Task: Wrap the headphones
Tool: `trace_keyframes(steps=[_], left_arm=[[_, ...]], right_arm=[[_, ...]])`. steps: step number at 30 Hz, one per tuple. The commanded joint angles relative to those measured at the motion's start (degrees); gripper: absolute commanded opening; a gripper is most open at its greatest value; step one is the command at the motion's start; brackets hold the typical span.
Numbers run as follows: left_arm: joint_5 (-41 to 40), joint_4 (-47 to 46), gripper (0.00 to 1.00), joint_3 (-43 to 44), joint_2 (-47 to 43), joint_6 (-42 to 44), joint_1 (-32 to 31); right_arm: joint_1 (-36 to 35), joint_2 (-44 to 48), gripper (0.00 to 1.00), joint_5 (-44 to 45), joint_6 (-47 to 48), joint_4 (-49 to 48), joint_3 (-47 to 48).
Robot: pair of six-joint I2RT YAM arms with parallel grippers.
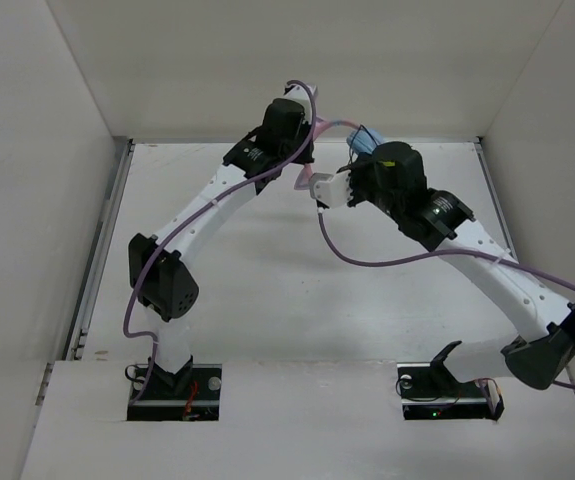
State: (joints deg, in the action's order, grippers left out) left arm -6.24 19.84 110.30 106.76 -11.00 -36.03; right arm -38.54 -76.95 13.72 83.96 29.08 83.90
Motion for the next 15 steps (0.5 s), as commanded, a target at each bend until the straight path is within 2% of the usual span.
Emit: trace_keyframes(steps=[1,7,15], left_arm=[[2.72,-3.4,0.01,-0.09,-4.89,-1.65,-0.48],[5.97,-2.26,0.01,-1.58,-6.65,-2.26,-1.36],[9.31,-0.41,0.01,-4.3,-8.23,-2.44,-1.8]], right_arm=[[1.4,2.5,0.0,-0.53,5.41,-10.78,-3.64],[4.04,4.35,0.03,-4.04,6.3,-15.9,-8.83],[6.25,6.46,0.14,-10.63,3.66,-10.9,-9.19]])
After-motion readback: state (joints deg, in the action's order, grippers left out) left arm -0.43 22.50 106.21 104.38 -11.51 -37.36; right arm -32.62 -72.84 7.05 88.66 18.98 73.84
